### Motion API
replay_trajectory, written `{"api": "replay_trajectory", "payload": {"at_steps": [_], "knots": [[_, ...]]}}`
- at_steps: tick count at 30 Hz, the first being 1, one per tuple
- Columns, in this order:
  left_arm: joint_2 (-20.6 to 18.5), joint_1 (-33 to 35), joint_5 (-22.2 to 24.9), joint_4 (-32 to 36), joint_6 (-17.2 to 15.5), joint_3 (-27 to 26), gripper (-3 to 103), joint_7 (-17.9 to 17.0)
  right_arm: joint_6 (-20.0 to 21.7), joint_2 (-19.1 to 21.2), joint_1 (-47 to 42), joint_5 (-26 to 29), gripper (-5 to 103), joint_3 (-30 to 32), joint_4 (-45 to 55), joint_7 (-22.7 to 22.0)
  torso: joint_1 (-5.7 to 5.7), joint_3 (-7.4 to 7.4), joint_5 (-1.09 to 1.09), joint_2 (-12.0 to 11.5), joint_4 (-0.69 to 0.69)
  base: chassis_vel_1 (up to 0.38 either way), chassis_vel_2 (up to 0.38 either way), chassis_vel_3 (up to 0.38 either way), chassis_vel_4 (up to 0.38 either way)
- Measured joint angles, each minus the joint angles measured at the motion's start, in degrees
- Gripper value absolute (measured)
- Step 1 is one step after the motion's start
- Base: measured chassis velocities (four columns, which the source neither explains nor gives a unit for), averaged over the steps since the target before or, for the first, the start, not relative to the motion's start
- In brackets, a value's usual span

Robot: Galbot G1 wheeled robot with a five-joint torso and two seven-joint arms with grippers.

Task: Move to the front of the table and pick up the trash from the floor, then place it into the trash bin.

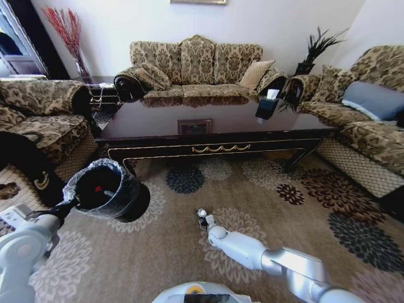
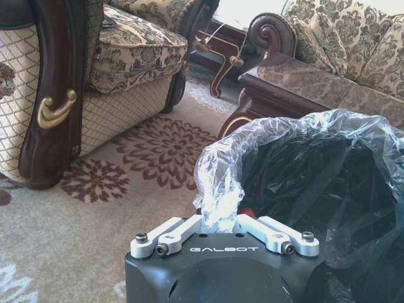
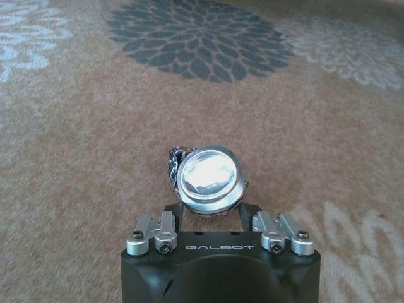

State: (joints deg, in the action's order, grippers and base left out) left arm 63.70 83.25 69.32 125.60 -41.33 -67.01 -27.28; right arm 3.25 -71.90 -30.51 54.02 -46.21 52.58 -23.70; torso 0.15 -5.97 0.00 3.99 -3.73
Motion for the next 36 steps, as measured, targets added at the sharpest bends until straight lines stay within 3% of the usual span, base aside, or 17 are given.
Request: {"api": "replay_trajectory", "payload": {"at_steps": [11, 14, 16, 24, 27, 36], "knots": [[0.02, 0.00, -0.19, 0.13, 0.01, 0.02, 3, 0.05, -0.17, 1.36, 0.32, -0.05, 48, -0.08, 1.49, -0.35, 0.00, 0.00, 0.00, 0.00, 0.00, 0.000, 0.000, 0.000, 0.000], [-0.05, -0.01, -0.13, 0.16, 0.01, -0.05, 3, 0.07, -0.36, 1.26, 0.32, -0.93, 62, -0.35, 1.39, -1.61, 0.00, 0.00, 0.00, 0.00, 0.00, 0.000, 0.000, 0.000, 0.000], [-0.05, -0.02, -0.12, 0.16, 0.01, -0.05, 3, 0.07, -0.37, 1.27, 0.34, -1.17, 62, -0.45, 1.39, -1.89, 0.00, 0.00, 0.00, 0.00, 0.00, 0.000, 0.000, 0.000, 0.000], [0.12, -0.13, -0.30, 0.26, 0.01, 0.34, 3, 0.09, -0.21, 2.70, 1.69, -4.40, 94, -3.33, 3.07, -3.73, 0.00, 0.00, 0.00, 0.00, -0.01, 0.000, 0.000, 0.000, 0.000], [0.12, 0.00, -0.30, 0.32, 0.02, 0.31, 3, 0.12, -0.49, 1.72, 2.21, -4.26, 99, -3.90, 2.25, -3.38, 0.00, 0.00, 0.00, 0.00, -0.01, 0.000, 0.000, 0.000, 0.000], [0.00, 0.56, -0.19, 0.58, 0.02, -0.61, 3, 0.18, -1.04, -1.60, 3.39, -2.14, 100, -5.74, -1.52, -2.11, 0.00, 0.00, 0.00, 0.00, 0.00, 0.000, 0.000, 0.000, 0.000]]}}
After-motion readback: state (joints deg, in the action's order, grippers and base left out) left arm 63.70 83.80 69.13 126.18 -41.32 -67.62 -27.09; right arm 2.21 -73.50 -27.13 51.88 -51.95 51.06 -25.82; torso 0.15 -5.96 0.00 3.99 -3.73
